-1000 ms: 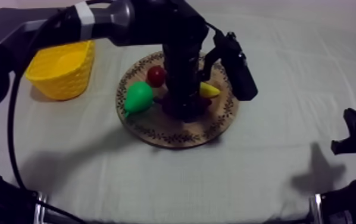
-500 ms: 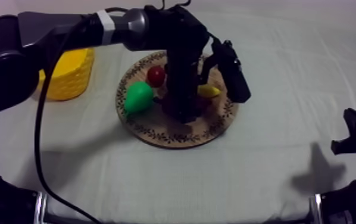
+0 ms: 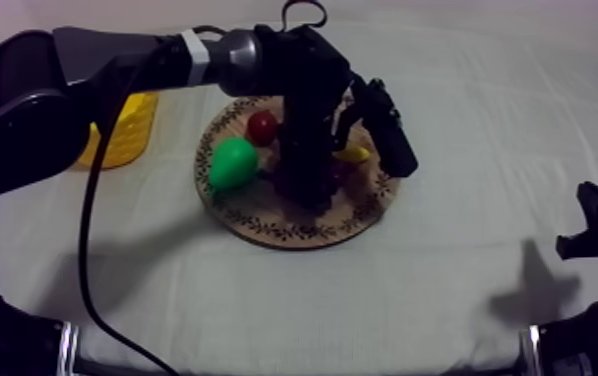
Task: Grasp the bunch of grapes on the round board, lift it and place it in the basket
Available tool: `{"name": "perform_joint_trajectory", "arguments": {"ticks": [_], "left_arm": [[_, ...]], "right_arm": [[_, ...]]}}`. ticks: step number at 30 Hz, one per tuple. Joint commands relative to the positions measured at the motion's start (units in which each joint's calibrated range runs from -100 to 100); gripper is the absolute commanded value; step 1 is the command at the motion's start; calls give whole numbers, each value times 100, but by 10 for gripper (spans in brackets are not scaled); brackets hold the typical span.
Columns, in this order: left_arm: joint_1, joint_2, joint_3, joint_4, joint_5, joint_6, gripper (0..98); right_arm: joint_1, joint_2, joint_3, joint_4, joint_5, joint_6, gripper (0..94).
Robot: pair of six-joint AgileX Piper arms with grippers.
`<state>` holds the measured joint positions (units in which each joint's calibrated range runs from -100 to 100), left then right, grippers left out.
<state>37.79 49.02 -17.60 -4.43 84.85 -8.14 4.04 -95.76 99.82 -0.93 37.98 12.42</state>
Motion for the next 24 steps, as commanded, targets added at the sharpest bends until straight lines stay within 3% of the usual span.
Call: {"name": "perform_joint_trajectory", "arguments": {"ticks": [1, 11, 24], "left_arm": [[-3, 7, -8, 3, -52, 5, 597], [13, -120, 53, 9, -214, 51, 503], [138, -1361, 659, 3, -200, 144, 506]], "right_arm": [[2, 0, -4, -2, 0, 1, 3], [2, 0, -4, -2, 0, 1, 3], [2, 0, -4, -2, 0, 1, 3]]}}
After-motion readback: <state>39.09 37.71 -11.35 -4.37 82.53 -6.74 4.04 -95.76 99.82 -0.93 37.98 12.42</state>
